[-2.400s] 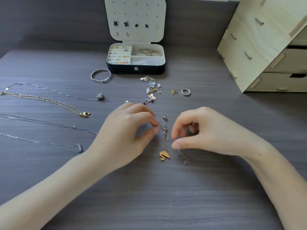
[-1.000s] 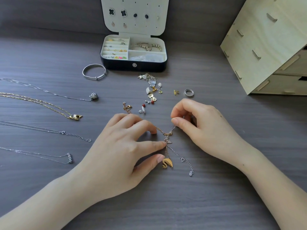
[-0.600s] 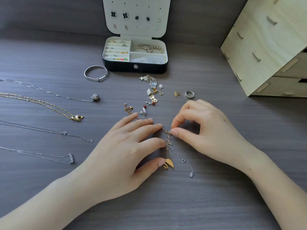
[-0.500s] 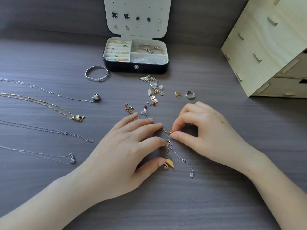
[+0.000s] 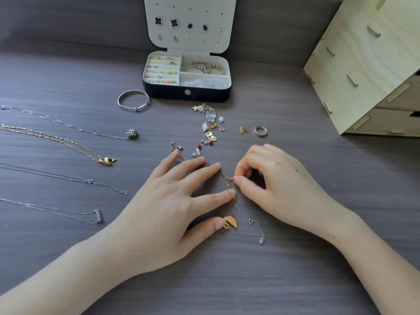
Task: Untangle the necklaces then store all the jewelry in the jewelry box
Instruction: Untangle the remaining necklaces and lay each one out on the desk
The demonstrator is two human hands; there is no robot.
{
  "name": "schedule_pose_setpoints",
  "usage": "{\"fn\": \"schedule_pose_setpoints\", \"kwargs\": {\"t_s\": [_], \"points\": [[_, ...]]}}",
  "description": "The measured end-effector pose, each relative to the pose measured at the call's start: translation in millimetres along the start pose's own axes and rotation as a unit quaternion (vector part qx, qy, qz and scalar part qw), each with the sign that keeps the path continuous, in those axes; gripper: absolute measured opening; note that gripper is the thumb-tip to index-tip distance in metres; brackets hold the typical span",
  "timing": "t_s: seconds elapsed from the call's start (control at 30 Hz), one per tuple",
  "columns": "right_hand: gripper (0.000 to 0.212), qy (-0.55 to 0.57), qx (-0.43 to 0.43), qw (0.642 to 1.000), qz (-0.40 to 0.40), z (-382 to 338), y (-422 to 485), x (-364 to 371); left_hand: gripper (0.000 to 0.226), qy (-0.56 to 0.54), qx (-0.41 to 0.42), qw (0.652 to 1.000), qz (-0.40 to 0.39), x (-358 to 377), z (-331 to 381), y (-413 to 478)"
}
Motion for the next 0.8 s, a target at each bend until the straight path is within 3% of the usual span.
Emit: {"fn": "schedule_pose_setpoints", "kwargs": {"t_s": [0.17, 0.3, 0.8], "points": [[0.010, 0.004, -0.002, 0.999, 0.040, 5.8, 2.8, -4.9, 0.039, 0.007, -0.001, 1.000, 0.000, -0.5, 0.0, 0.2], [0.028, 0.008, -0.006, 1.000, 0.011, 8.2, 3.8, -3.8, 0.039, 0.005, 0.000, 1.000, 0.003, 0.2, -0.4, -0.4], [0.009, 0.027, 0.007, 0.999, 0.016, 3.8, 7.8, 2.1, 0.037, 0.011, 0.016, 1.000, 0.017, -0.5, 3.3, 0.3]]}}
Point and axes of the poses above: each hand's wrist, its own y-axis towards the middle knuckle, its own x-axis out of the palm, z = x × y, the point moved 4 cm from there along y, towards the middle knuckle, and after that the axes turned 6 degrees about y, right-handed, at the moved point
